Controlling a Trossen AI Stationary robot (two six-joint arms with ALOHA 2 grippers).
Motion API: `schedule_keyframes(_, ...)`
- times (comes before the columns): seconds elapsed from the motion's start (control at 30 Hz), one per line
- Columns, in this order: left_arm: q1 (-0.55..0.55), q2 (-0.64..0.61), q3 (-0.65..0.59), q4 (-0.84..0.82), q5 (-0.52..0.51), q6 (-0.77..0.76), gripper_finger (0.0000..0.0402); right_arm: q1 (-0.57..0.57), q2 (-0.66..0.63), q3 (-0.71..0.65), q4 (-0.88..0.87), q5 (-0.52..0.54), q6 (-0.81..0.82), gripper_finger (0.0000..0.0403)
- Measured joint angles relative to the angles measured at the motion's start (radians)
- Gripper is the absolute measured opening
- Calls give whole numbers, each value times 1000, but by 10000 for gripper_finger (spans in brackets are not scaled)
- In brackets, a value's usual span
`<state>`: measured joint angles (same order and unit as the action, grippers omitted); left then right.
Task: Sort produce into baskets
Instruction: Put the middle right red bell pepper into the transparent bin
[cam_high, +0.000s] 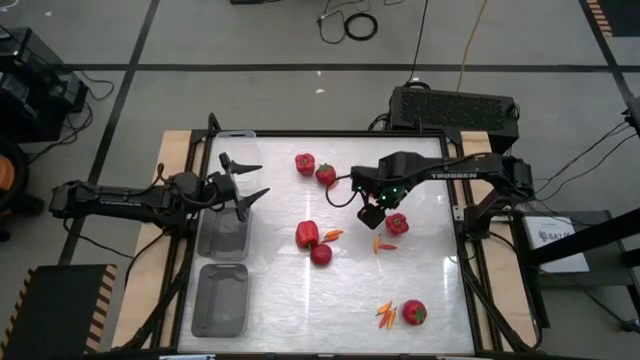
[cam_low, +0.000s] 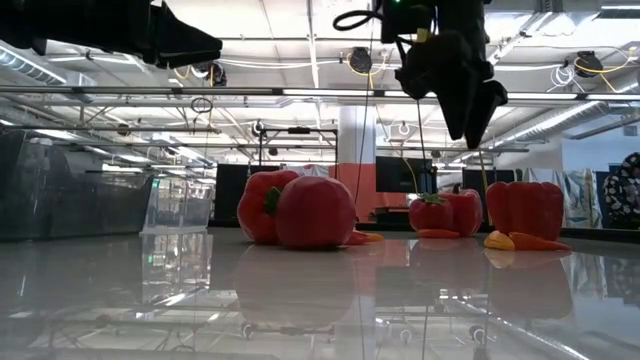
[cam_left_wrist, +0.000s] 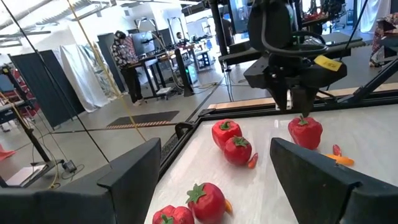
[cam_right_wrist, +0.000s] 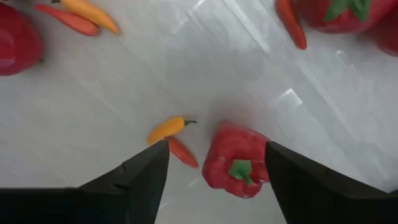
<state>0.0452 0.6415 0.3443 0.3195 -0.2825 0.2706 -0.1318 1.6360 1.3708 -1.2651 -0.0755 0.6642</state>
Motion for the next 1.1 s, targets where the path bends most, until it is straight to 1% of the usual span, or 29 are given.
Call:
schedule_keyframes(0.13,0,0,0,0,0,1,309,0,0,-11,-11,-2,4,301)
schedule_keyframes(0.3,0,0,0,0,0,6,309,0,0,-84,-9,-1,62,355)
schedule_keyframes(0.37,0,0,0,0,0,5,309,-3,0,-121,-8,-7,80,370)
schedule_keyframes(0.47,0,0,0,0,0,6,309,-12,0,-168,-5,-52,65,385)
schedule_keyframes(0.6,0,0,0,0,0,6,309,-12,0,-214,41,-50,59,393)
schedule_keyframes(0.73,0,0,0,0,0,6,309,-12,-1,-262,117,-59,60,393)
schedule_keyframes(1.1,0,0,0,1,0,7,309,-3,-1,-388,239,-57,98,393)
